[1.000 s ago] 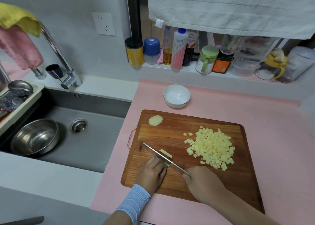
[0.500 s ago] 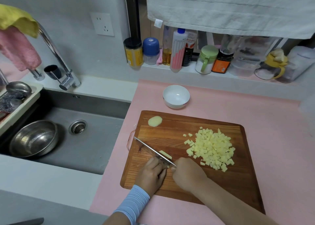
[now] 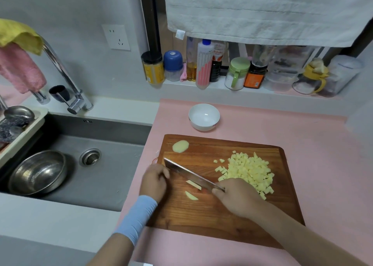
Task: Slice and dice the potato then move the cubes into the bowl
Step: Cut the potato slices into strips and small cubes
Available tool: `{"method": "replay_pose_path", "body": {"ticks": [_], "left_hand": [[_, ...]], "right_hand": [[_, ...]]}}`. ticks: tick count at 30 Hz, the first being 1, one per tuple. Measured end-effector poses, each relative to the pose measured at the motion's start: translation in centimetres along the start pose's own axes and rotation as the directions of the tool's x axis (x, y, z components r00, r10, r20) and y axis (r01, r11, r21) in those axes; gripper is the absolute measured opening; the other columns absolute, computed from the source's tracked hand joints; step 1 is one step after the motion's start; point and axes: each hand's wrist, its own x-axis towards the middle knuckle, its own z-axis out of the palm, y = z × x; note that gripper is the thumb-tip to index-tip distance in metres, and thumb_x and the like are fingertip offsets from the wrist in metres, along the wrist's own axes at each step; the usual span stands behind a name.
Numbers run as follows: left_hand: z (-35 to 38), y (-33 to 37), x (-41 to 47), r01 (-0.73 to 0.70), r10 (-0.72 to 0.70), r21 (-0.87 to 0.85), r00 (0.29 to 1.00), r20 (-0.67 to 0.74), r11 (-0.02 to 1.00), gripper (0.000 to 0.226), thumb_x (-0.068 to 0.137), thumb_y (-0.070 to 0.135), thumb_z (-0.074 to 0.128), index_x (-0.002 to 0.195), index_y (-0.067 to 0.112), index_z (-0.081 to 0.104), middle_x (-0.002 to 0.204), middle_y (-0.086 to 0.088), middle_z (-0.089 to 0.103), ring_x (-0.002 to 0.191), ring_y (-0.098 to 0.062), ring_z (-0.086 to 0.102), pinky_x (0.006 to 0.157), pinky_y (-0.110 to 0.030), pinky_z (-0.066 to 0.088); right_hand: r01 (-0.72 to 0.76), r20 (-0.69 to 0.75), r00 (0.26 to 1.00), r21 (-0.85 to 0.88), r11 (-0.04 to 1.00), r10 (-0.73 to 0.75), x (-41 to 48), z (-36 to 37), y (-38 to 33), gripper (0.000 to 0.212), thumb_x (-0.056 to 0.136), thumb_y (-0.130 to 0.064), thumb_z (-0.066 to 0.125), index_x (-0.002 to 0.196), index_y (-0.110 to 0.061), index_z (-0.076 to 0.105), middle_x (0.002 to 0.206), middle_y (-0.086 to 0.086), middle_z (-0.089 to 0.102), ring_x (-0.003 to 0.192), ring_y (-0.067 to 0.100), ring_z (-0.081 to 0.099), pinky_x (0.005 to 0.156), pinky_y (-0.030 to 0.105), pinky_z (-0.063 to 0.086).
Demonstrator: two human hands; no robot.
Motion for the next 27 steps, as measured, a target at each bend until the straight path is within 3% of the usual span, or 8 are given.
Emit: {"method": "replay_pose_path", "body": {"ticks": [3,6,8,10,13,18,23,27], "left_hand": [[-2.4,0.9,4.3,0.260,-0.260,0.013,0.963,0.075,0.966,0.036,0.077,-0.013,0.041,0.069,0.016,0.060,0.077,0.003,0.064,0.081,-0.020,0.057,0.069,-0.021,0.042],[-2.9,2.9,6.6,0.198,-0.211,0.072,0.924,0.320,0.977,0.030,0.089,0.001,0.050,0.078,0.023,0.067,0.089,0.008,0.069,0.091,-0.016,0.061,0.081,-0.024,0.046],[-1.5,4.4,6.7,0.122,-0.159,0.102,0.803,0.575,0.987,0.012,0.093,0.021,0.064,0.093,0.030,0.073,0.102,0.015,0.071,0.103,-0.007,0.063,0.098,-0.024,0.043],[0.6,5.7,6.4,0.025,-0.164,0.190,0.620,0.767,0.982,0.027,0.090,0.034,0.071,0.117,0.031,0.070,0.113,0.020,0.069,0.111,-0.002,0.060,0.104,-0.020,0.037],[2.9,6.1,6.5,-0.071,-0.188,0.255,0.493,0.849,0.964,0.034,0.091,0.034,0.069,0.125,0.030,0.067,0.108,0.021,0.068,0.103,0.000,0.060,0.097,-0.017,0.039],[3.3,5.5,7.5,-0.093,-0.189,0.273,0.513,0.837,0.957,0.024,0.093,0.036,0.067,0.115,0.030,0.073,0.106,0.017,0.072,0.092,0.003,0.061,0.089,-0.014,0.041],[2.3,3.7,9.0,-0.034,-0.271,0.354,0.578,0.770,0.935,0.021,0.091,0.044,0.067,0.104,0.030,0.075,0.084,0.011,0.070,0.075,-0.008,0.060,0.088,-0.028,0.052],[1.0,3.1,9.3,0.102,-0.263,0.264,0.665,0.699,0.959,0.020,0.093,0.038,0.066,0.106,0.025,0.075,0.073,0.007,0.067,0.068,-0.009,0.055,0.081,-0.025,0.051]], "right_hand": [[0.122,-0.079,0.987,-0.207,0.971,-0.141,0.0,-1.0,1.4,0.032,0.105,-0.043,0.045,0.130,-0.044,0.064,0.095,-0.012,0.074,0.082,0.011,0.066,0.074,0.031,0.056],[0.207,-0.056,0.967,-0.388,0.898,-0.247,0.4,-1.7,2.0,0.042,0.103,-0.036,0.046,0.143,-0.045,0.052,0.098,-0.010,0.072,0.086,0.016,0.065,0.075,0.033,0.056],[0.257,-0.025,0.954,-0.449,0.856,-0.300,0.8,-1.8,1.9,0.048,0.101,-0.032,0.048,0.147,-0.044,0.047,0.102,-0.007,0.071,0.090,0.020,0.065,0.073,0.032,0.054],[0.297,-0.025,0.937,-0.475,0.829,-0.349,1.2,-1.7,1.7,0.051,0.100,-0.031,0.048,0.149,-0.045,0.044,0.106,-0.006,0.071,0.093,0.021,0.066,0.074,0.031,0.053],[0.340,-0.074,0.905,-0.463,0.819,-0.418,1.7,-1.2,1.8,0.053,0.096,-0.031,0.051,0.145,-0.051,0.044,0.103,-0.006,0.073,0.089,0.022,0.068,0.068,0.032,0.052],[0.309,-0.139,0.890,-0.518,0.798,-0.435,2.3,-1.1,2.9,0.032,0.079,-0.028,0.071,0.110,-0.038,0.071,0.070,-0.009,0.068,0.060,0.017,0.065,0.049,0.026,0.035],[0.257,-0.090,0.934,-0.500,0.827,-0.345,1.9,-1.8,3.7,0.039,0.096,-0.031,0.051,0.135,-0.036,0.059,0.091,-0.006,0.071,0.082,0.018,0.066,0.066,0.031,0.052],[0.177,-0.131,0.963,-0.351,0.919,-0.236,1.1,-2.7,5.0,0.038,0.100,-0.042,0.052,0.137,-0.052,0.056,0.089,-0.013,0.074,0.077,0.007,0.065,0.069,0.022,0.053]]}}
